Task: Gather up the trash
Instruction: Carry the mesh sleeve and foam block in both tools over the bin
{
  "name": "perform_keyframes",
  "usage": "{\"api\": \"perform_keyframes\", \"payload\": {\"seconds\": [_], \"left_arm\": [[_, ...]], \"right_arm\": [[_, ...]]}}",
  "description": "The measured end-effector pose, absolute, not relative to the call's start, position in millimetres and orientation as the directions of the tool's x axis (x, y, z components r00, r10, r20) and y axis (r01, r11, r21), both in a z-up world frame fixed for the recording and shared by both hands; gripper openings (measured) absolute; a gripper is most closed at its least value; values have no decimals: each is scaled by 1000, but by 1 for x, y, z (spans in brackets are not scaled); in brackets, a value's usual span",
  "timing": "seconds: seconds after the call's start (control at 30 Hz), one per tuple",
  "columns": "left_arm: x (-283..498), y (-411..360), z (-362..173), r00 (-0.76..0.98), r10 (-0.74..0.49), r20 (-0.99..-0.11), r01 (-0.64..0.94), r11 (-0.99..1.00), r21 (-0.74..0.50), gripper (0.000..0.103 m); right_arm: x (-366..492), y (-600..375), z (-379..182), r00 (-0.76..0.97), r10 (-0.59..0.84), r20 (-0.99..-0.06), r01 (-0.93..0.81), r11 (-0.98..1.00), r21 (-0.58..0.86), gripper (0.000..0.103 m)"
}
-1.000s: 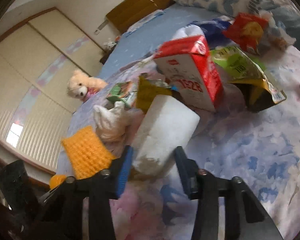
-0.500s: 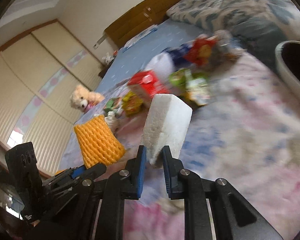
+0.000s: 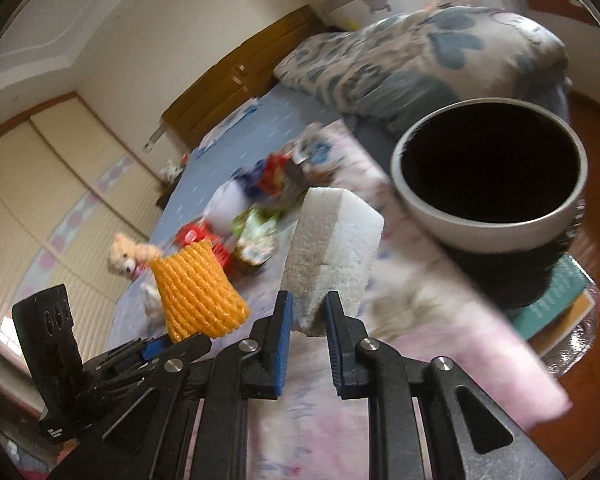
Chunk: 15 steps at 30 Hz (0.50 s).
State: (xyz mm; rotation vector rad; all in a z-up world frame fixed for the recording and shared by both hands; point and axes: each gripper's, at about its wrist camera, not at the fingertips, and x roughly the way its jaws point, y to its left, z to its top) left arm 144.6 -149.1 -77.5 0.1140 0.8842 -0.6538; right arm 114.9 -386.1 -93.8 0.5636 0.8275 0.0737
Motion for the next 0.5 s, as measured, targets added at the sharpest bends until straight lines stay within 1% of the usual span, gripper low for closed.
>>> {"api": "perform_keyframes", "payload": {"seconds": [0.2,0.5], "left_arm": [[151,-185,-74,435,-495,-752,620,770,-149,26],[163,-231,-67,411,-514,-753,672,729,-131,26]], "right_arm": [[112,-425,-86,717,217,-663,208,841,500,17],[112,-459,-84,731,174,-660,246,835,493,17]]}}
